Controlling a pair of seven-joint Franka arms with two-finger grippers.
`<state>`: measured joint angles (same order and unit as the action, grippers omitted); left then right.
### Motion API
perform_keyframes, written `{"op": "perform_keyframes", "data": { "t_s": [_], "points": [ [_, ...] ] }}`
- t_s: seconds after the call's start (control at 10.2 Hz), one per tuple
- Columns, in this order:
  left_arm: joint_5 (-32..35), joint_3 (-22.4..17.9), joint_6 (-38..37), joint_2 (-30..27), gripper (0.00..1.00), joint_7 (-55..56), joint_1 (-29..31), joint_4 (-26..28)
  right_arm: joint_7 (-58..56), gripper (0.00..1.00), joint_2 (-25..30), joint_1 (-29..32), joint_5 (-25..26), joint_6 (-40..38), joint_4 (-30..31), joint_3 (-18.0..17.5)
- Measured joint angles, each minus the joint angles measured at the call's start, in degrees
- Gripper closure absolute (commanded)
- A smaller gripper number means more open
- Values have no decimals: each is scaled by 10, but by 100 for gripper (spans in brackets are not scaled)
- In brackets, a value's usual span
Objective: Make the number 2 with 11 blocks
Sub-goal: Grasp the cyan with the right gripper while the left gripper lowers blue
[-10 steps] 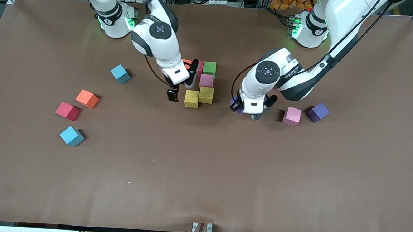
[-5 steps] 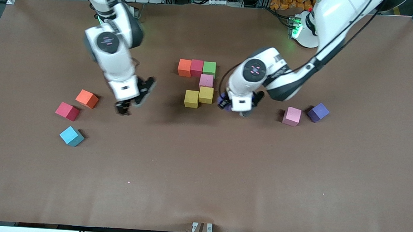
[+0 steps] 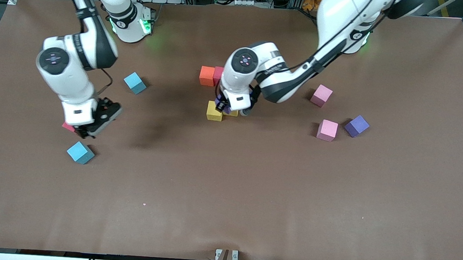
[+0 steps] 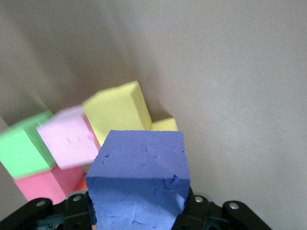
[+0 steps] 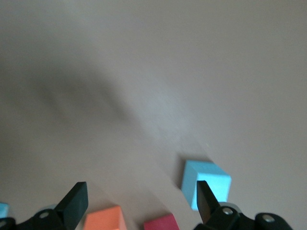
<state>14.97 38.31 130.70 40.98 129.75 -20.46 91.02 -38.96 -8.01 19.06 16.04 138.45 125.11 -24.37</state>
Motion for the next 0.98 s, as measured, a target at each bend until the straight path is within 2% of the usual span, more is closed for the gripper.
{"op": "perform_keyframes", "data": {
  "t_s": [0.2,0.29,0.59,0.78,0.98],
  "points": [
    [0,-43,25,13,60,69,-59,-31,0,0,-49,54,0,5,-33,1],
    [-1,-71,40,17,60,103,-94,-41,-3,0,-88,72,0,8,-70,2],
    [-1,-154,71,43,60,197,-199,-87,-22,0,-221,86,1,8,-185,11],
    [-1,-177,98,63,56,232,-238,-106,-35,0,-285,86,25,9,-230,11],
    [-1,-187,115,73,53,254,-247,-112,-39,0,-306,88,61,7,-250,12]
  ]
}}
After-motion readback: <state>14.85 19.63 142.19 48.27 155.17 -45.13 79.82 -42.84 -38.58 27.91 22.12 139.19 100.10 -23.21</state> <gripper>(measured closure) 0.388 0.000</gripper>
